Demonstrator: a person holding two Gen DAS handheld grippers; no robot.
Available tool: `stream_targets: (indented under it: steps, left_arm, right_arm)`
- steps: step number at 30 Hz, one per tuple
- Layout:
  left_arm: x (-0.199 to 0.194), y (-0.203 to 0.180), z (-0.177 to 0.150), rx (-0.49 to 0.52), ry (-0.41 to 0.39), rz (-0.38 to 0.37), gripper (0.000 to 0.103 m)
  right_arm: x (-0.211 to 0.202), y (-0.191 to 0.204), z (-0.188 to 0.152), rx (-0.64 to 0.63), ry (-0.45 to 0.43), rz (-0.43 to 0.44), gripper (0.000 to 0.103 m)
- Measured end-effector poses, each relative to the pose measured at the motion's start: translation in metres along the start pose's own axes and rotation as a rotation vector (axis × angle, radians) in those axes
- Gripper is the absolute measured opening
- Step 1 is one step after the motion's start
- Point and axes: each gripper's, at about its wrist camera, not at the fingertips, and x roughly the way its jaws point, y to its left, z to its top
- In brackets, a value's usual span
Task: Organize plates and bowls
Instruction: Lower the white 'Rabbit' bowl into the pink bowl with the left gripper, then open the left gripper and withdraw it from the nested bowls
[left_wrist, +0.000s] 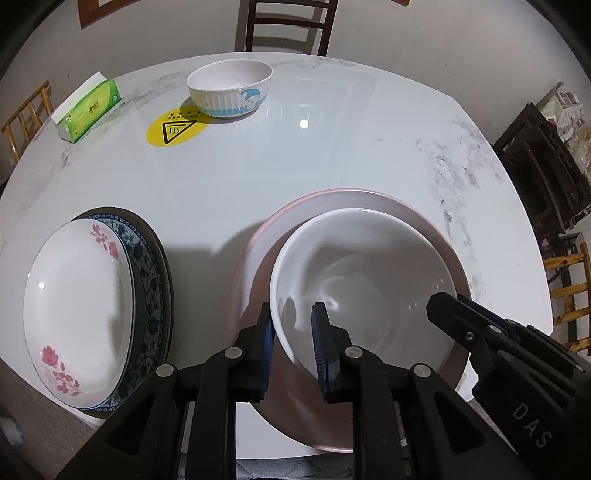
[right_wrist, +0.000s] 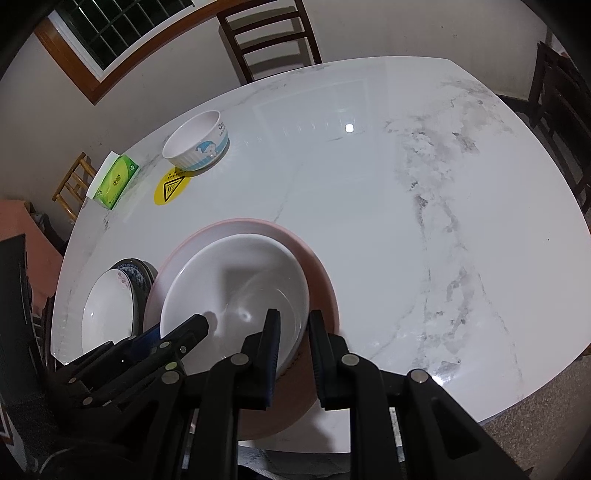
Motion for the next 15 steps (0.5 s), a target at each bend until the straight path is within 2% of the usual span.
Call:
stream_targets:
  steps: [7,15]
  left_arm:
    - [-0.0042,-0.0026,0.0004,0.02,-0.028,0.005,0.025]
    - [-0.0061,-0.004,0.0,0.031,-0.043,0.007,0.028]
  right_arm:
    - [-0.0003,0.0013,-0.0001,0.0,-0.002,0.002,0.018]
    - [-0.0032,-0.0025,0.0013,0.007,-0.013,0.006,0.018]
